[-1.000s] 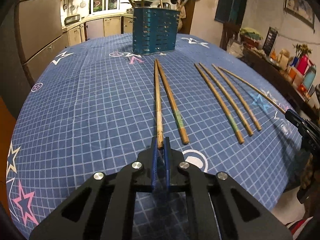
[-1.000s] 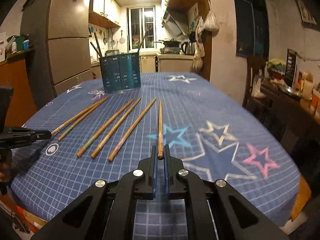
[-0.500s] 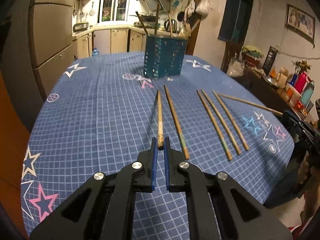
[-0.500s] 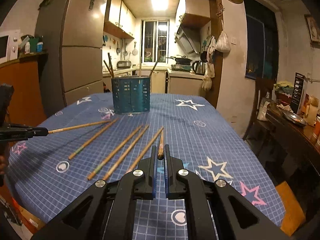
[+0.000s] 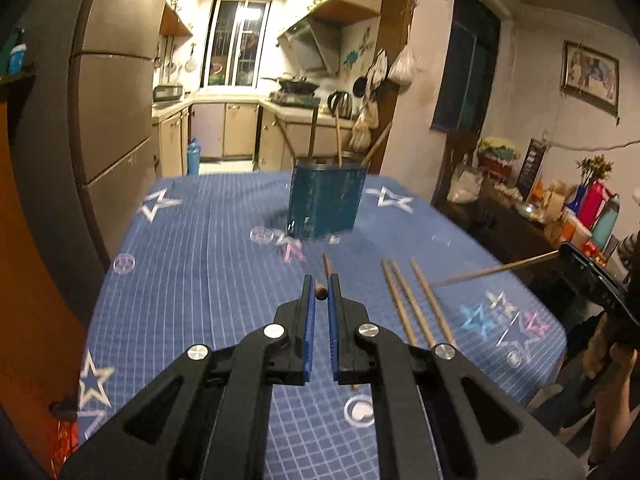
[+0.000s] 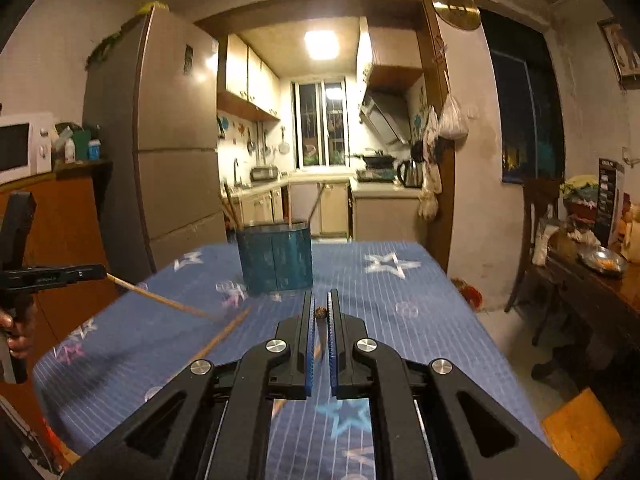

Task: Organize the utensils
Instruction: 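Lift both chopsticks and carry them with both tools over the teal holder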

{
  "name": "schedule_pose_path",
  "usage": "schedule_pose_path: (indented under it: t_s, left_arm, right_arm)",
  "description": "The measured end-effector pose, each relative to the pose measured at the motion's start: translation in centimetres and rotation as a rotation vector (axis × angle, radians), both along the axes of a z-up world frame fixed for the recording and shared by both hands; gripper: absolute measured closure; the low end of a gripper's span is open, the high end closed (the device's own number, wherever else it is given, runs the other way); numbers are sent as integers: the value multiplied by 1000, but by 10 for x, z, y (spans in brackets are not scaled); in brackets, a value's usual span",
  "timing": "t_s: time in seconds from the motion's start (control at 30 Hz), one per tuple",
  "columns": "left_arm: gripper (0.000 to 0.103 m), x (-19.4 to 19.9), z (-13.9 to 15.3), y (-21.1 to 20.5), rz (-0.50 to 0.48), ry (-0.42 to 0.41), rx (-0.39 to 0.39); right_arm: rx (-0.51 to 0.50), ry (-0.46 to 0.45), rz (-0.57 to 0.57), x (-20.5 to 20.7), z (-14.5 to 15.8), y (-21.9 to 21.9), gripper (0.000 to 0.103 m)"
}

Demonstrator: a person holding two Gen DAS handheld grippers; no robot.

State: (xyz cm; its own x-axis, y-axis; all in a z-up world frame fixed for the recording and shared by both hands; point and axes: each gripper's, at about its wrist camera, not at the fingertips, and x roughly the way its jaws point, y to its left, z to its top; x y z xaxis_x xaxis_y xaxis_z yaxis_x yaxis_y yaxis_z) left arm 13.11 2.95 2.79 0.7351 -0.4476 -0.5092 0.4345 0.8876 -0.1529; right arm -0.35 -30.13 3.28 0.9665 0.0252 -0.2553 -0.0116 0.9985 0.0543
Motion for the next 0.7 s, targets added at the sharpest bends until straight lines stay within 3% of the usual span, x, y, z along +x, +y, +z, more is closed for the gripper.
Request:
schedule_pose_path:
  t_s: [0.47, 0.7]
  left_arm:
    - [98, 17, 73, -13, -34, -86, -20]
    - [98, 16, 72, -20, -39, -109, -9]
  right_arm:
    - [-39, -50, 90, 40, 71, 4, 96]
    - [-76, -50, 126, 46, 80, 26, 96]
